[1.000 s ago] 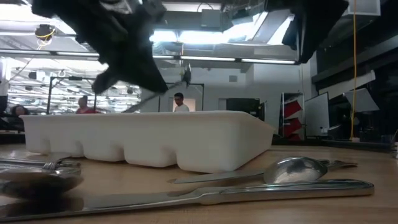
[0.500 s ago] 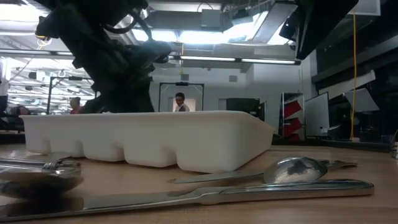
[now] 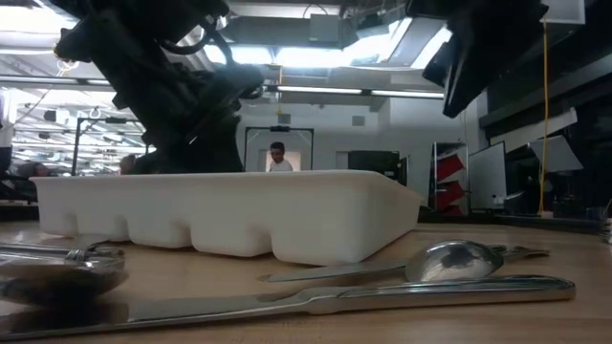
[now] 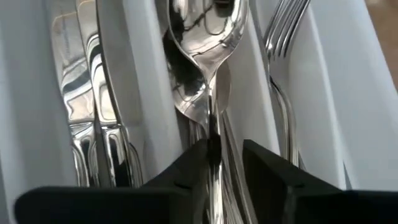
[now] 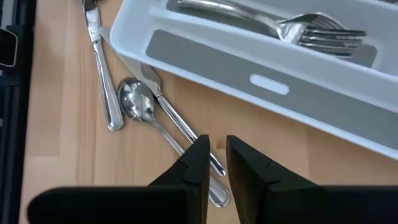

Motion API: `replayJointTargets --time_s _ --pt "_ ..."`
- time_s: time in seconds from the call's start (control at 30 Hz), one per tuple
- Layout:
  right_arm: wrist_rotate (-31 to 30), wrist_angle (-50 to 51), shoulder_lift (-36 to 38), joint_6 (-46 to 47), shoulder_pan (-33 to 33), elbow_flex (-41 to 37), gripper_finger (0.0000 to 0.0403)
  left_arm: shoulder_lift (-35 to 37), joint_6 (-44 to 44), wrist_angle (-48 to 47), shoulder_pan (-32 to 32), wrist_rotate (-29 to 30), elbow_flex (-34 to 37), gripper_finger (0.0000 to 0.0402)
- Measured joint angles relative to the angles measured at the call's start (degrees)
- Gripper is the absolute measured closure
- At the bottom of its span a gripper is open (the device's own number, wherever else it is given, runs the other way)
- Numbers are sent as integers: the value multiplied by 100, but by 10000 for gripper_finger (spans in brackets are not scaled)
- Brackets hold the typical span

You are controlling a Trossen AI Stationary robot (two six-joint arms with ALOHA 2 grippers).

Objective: Sort silverware
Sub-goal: Put the silver spoon into the white cutlery tray

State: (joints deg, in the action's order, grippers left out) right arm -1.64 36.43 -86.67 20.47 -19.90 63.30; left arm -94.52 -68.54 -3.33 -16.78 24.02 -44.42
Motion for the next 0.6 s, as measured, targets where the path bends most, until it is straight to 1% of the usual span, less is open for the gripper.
replayJointTargets --time_s 0.07,0.17,0.3,0.4,0.5,0.6 --pt "52 -105 0 -3 0 -84 347 1 -1 8 0 -5 -2 297" --pt "255 -301 0 -75 0 -239 347 41 1 4 -9 -1 -2 290" --pt "541 -673 -48 -152 -2 -366 347 159 1 1 -9 -3 7 294" --pt "750 -850 -167 -169 -2 -386 345 312 1 0 -9 -129 7 302" --pt "950 -1064 -353 -238 -59 -384 329 522 103 -7 -9 -317 7 309" --pt "1024 -1335 -576 -433 -216 -384 302 757 369 -77 -10 -532 9 313"
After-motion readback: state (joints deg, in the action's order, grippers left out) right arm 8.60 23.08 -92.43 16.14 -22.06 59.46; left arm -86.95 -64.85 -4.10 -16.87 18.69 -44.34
